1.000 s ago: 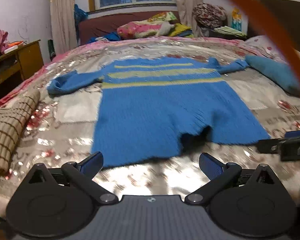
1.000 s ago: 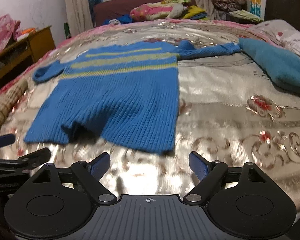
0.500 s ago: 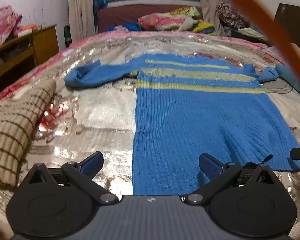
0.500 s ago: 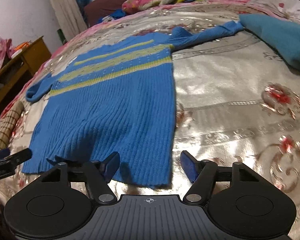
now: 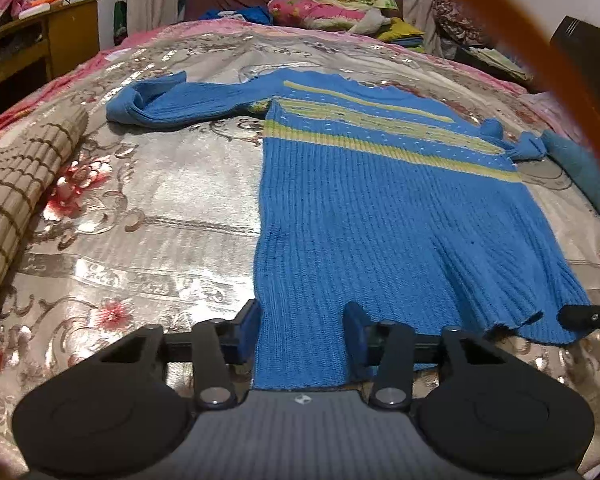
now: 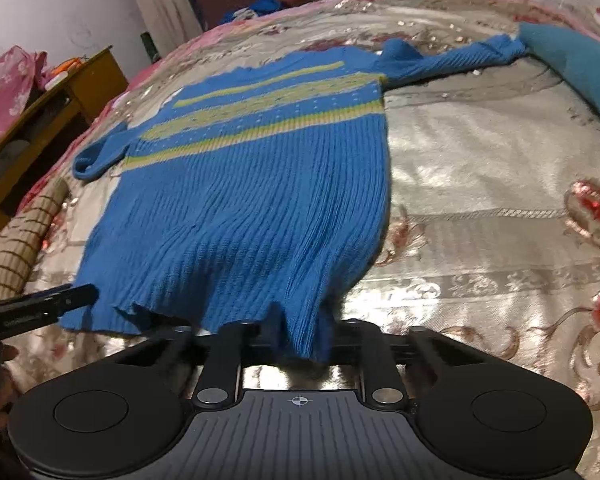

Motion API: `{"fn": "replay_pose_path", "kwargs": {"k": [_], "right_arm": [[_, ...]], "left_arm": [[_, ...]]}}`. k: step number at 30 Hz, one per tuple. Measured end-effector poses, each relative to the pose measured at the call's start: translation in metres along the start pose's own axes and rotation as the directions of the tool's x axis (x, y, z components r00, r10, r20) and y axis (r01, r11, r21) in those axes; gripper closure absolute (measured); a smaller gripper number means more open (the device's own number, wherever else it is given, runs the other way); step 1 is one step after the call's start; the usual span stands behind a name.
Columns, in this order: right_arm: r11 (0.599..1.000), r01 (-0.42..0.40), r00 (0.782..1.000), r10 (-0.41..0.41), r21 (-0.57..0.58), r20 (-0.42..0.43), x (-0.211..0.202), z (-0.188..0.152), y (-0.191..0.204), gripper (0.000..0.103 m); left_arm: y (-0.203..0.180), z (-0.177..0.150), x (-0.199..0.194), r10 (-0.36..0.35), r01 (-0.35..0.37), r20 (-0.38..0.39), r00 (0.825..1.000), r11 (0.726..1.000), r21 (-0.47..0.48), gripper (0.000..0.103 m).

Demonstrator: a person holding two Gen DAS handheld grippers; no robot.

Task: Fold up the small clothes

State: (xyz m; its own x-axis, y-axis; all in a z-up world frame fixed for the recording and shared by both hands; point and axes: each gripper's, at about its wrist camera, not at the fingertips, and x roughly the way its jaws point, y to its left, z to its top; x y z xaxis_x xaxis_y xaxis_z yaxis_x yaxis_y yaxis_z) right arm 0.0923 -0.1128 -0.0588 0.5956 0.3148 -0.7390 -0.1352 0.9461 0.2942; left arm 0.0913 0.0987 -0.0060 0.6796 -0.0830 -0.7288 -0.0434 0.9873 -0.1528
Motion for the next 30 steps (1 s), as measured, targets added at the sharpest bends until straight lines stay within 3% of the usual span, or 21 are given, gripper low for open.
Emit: {"fn": "replay_pose_path", "kwargs": {"k": [1, 3, 4, 6, 11, 16, 19, 23, 24, 26, 30], "right_arm": [[1.0, -0.007, 1.0, 0.007, 0.008, -0.003, -0.001, 0.0, -0.001, 0.093], [1.0, -0.008, 1.0, 0.008, 0.011, -0.004, -0.005, 0.001, -0.005, 0.094], [1.0, -0.007, 1.0, 0.007, 0.009, -0.001, -0.009, 0.001, -0.007, 0.095], [1.0, 0.001, 1.0, -0.001, 0.001, 0.003, -0.018, 0.002, -0.013, 0.095], [0.998, 0.06, 0.998, -0.06, -0.007, 0.026, -0.038, 0.006, -0.03, 0.097], [0.997, 0.069, 0.998, -0.069, 0.023, -0.001, -0.031, 0.005, -0.04, 0.096], [0.998, 0.042, 0.999, -0.041, 0.044, -0.019, -0.025, 0.003, -0.039, 0.089], [0.997, 0.012, 1.0, -0.012, 0.078, -0.003, -0.026, 0.007, -0.041, 0.083], [0.996, 0.004, 1.0, -0.004, 0.089, -0.001, -0.026, 0.009, -0.042, 0.075], [0.995, -0.011, 1.0, 0.01, 0.1, 0.008, -0.023, 0.012, -0.043, 0.065], [0.994, -0.029, 1.0, 0.028, 0.108, 0.013, -0.008, 0.016, -0.039, 0.063]], "left_arm": [[0.002, 0.001, 0.0, -0.011, 0.011, -0.002, 1.0, 1.0, -0.008, 0.062], [0.006, 0.002, -0.001, -0.045, 0.044, -0.013, 0.999, 0.998, -0.037, 0.083], [0.01, 0.002, -0.001, -0.069, 0.068, -0.022, 0.997, 0.996, -0.054, 0.086], [0.013, 0.002, -0.003, -0.083, 0.081, -0.028, 0.996, 0.995, -0.064, 0.086], [0.016, -0.001, -0.008, -0.036, 0.035, -0.036, 0.999, 0.999, -0.028, 0.086], [0.019, 0.003, -0.01, -0.038, 0.036, -0.045, 0.998, 0.999, -0.036, 0.086], [0.022, 0.006, -0.01, -0.051, 0.049, -0.039, 0.998, 0.997, -0.053, 0.081], [0.024, 0.011, -0.009, -0.067, 0.066, -0.009, 0.998, 0.995, -0.078, 0.056], [0.023, 0.012, -0.008, -0.066, 0.066, 0.001, 0.998, 0.995, -0.079, 0.051], [0.019, 0.014, -0.003, -0.06, 0.06, 0.013, 0.998, 0.996, -0.067, 0.048], [0.009, 0.013, 0.011, -0.027, 0.026, -0.015, 1.0, 0.999, -0.033, 0.05]]}}
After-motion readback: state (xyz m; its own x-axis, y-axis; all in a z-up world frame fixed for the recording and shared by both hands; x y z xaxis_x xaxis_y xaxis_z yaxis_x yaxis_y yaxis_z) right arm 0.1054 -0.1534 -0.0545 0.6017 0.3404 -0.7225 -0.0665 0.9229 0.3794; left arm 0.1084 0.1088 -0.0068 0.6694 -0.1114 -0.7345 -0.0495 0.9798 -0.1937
